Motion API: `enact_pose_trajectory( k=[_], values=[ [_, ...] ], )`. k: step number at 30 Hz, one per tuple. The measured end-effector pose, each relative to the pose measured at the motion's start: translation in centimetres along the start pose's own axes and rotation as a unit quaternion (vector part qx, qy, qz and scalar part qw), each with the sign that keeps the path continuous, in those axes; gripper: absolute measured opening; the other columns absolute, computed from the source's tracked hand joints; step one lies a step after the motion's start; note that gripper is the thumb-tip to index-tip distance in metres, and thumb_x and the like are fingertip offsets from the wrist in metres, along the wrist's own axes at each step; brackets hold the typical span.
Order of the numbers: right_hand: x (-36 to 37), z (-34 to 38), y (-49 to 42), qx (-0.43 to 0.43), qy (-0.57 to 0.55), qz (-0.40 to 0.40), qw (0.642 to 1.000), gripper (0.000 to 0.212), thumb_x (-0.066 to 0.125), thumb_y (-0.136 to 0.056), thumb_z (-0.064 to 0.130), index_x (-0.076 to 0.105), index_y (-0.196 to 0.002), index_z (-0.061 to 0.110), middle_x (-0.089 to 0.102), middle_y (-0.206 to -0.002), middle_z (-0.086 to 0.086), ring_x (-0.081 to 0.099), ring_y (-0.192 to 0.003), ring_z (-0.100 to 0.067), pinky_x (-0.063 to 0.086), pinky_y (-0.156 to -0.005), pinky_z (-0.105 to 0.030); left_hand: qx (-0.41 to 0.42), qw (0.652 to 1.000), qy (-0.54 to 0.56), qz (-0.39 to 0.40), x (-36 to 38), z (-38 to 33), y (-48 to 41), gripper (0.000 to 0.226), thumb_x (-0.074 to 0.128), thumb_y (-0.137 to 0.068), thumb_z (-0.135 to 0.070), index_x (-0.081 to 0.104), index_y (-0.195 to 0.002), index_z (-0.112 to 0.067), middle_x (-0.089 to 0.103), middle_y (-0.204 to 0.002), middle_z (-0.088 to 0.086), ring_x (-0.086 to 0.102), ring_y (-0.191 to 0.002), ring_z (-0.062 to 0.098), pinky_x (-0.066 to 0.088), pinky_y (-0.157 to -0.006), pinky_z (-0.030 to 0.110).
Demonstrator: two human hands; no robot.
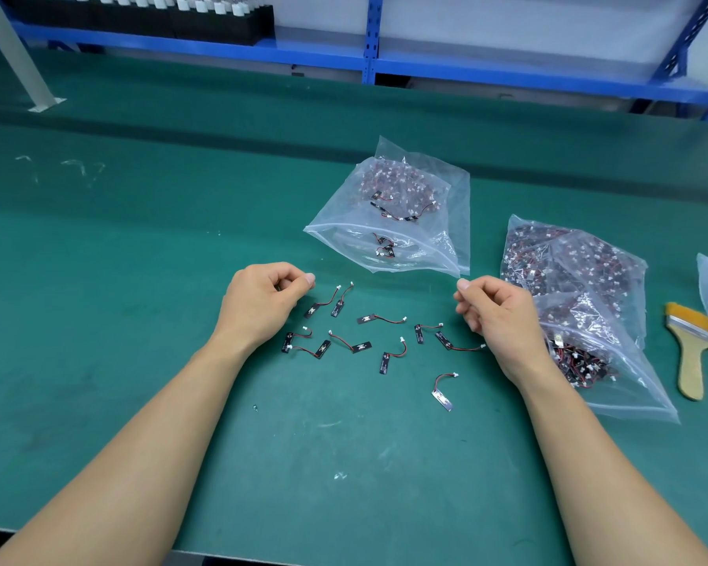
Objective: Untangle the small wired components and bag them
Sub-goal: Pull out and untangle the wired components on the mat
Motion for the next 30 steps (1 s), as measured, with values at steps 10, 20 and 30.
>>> enact_pose_trajectory(
  k=[10,20,30],
  values=[
    [0.03,0.10,0.05,-0.001,0.001,0.001,1.000,0.028,0.064,-0.097,0.019,0.066,-0.070,0.011,0.061,-0.058,0.002,0.043,-0.046,-0.008,0.038,-0.050,-0.015,-0.001,1.000,-0.004,0.001,0.02,-0.10,0.03,0.023,0.069,-0.089,-0.039,0.070,-0.071,-0.024,0.054,-0.054,-0.011,0.040,-0.049,0.007,0.035,-0.059,0.027],
    [0.06,0.11,0.03,-0.002,0.006,0.003,1.000,0.030,0.065,-0.097,0.020,0.067,-0.068,0.015,0.061,-0.059,-0.001,0.043,-0.047,-0.011,0.038,-0.050,-0.016,0.003,1.000,0.002,0.003,0.03,-0.01,0.00,0.022,0.069,-0.089,-0.040,0.070,-0.072,-0.027,0.053,-0.053,-0.013,0.039,-0.049,0.007,0.036,-0.060,0.028],
    [0.04,0.08,0.02,-0.005,0.011,0.003,1.000,0.030,0.064,-0.097,0.019,0.067,-0.068,0.014,0.061,-0.059,-0.001,0.043,-0.047,-0.011,0.039,-0.050,-0.016,0.006,1.000,-0.003,0.004,0.05,-0.05,-0.04,0.023,0.069,-0.090,-0.038,0.070,-0.070,-0.025,0.055,-0.054,-0.012,0.040,-0.049,0.006,0.036,-0.059,0.027]
  ],
)
Point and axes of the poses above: each hand's wrist, its own y-axis away from the middle knuckle, its own x-axis out of the palm, z = x × y, the point moved 6 cm from there along -y, towards the middle knuckle
